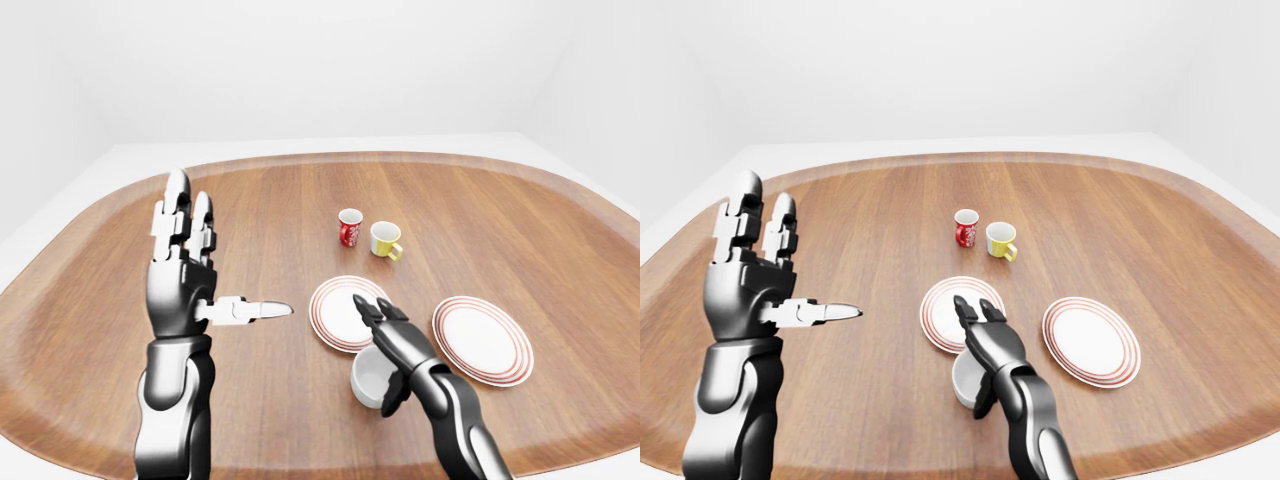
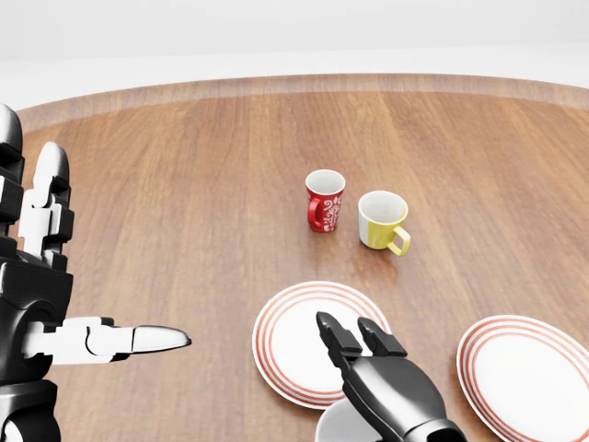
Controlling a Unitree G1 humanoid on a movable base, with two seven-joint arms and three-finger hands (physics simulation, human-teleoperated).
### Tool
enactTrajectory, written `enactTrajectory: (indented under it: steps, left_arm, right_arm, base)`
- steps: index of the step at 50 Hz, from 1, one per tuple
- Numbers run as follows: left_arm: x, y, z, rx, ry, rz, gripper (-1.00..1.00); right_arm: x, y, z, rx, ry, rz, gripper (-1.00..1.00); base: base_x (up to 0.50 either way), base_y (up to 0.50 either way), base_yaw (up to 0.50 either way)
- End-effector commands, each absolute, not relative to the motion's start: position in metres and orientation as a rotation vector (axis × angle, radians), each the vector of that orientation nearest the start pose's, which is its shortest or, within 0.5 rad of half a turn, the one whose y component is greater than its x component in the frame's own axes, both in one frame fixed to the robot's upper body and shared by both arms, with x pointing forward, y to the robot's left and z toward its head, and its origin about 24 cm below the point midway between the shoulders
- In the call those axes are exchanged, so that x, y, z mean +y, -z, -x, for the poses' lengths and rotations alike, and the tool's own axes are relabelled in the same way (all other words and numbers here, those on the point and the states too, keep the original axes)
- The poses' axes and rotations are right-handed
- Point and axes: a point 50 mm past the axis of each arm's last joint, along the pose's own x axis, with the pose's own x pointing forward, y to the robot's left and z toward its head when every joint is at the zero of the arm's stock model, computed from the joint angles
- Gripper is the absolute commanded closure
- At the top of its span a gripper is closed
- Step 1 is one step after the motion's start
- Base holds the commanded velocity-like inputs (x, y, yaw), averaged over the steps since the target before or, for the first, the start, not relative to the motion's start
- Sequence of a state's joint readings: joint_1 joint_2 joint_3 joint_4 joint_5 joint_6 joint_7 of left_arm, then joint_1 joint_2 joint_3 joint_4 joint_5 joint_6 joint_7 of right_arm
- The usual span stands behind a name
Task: Put the white mug on the left plate.
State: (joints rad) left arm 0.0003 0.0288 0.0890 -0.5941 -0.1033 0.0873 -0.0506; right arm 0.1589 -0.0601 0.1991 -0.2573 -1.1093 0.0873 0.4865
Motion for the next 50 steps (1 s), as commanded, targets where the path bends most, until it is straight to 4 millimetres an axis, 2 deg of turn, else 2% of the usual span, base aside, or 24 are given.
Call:
enactTrajectory:
  steps: [1,27,50]
  left_arm:
    - [0.167,-0.167,-0.223,-0.509,0.005,0.035,-1.00]
    - [0.167,-0.167,-0.223,-0.509,0.005,0.036,-1.00]
    - [0.166,-0.166,-0.223,-0.503,0.006,0.035,-1.00]
  right_arm:
    - [-0.118,-0.032,-0.219,0.205,-0.482,1.150,-1.00]
    - [-0.119,-0.030,-0.228,0.220,-0.482,1.166,-1.00]
    - [-0.114,-0.020,-0.222,0.244,-0.516,1.169,-1.00]
  base:
    - [0.00,0.00,0.00]
    - [0.00,0.00,0.00]
    - [0.00,0.00,0.00]
